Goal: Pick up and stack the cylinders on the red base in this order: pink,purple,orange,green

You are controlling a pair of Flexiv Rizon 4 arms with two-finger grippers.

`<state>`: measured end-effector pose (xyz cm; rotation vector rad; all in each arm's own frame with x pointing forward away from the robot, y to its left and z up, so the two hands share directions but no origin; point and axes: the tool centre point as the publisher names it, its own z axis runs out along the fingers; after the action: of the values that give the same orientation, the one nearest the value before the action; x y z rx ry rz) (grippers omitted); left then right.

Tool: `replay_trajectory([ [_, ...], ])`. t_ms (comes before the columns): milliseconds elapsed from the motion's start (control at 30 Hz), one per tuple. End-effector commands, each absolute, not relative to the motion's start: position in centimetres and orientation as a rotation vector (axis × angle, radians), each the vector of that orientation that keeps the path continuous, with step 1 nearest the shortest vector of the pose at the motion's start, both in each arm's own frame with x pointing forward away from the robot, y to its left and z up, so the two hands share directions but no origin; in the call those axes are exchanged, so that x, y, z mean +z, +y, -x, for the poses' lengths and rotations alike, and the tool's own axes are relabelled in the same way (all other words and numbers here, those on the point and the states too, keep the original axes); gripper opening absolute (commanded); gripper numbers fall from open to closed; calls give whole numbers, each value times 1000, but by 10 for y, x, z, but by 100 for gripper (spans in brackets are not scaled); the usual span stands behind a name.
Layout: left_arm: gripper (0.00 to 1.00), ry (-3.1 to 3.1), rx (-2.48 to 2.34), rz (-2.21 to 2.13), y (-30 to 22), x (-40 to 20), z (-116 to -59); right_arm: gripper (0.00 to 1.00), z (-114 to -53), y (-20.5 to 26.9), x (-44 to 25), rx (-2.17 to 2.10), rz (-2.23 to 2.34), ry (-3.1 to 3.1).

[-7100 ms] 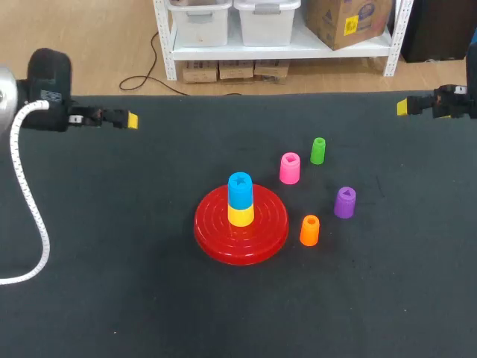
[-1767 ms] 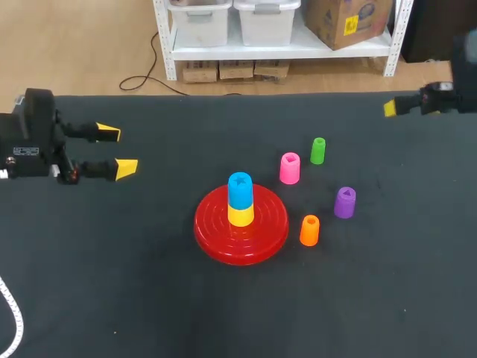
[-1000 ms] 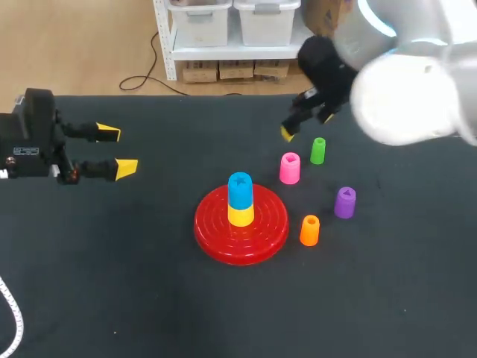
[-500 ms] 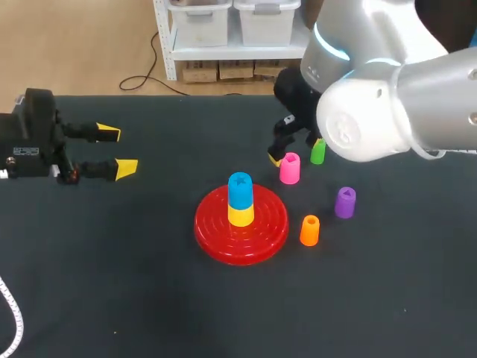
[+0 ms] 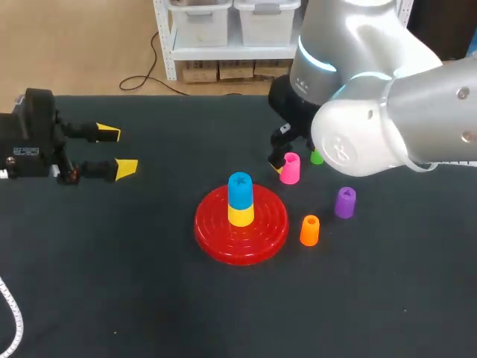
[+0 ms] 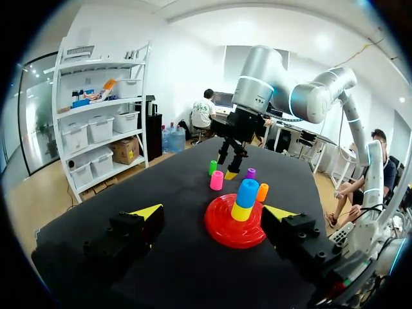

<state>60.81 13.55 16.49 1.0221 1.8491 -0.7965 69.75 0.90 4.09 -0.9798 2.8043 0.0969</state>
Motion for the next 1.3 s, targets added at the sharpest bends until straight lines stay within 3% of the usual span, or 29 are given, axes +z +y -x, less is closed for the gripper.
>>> replay_trajectory([
  [33, 100, 1841, -794, -1017, 135, 163, -608, 100, -706, 15, 36, 89, 982, 2819],
  [367, 100, 1841, -794, -1017, 135, 163, -608, 100, -713, 16, 34, 75, 978, 2833],
  [467, 100, 1841, -794, -1017, 135, 163, -608, 80, -713, 17, 33, 79, 986, 2835],
  [500, 100, 1841, -794, -1017, 135, 163, -608, 79, -713, 17, 33, 78, 988, 2835],
  [533, 100, 1841, -794, -1017, 135, 163, -608, 67, -713, 17, 33, 78, 991, 2836],
  [567, 100, 1841, -794, -1017, 135, 163, -608, 67, -713, 18, 33, 78, 992, 2836],
  [633, 100, 1841, -794, -1017, 135, 163, -608, 54, -713, 18, 32, 74, 995, 2836],
  [1300, 100, 1841, -794, -1017, 135, 163, -608, 48, -711, 17, 26, 78, 985, 2852],
])
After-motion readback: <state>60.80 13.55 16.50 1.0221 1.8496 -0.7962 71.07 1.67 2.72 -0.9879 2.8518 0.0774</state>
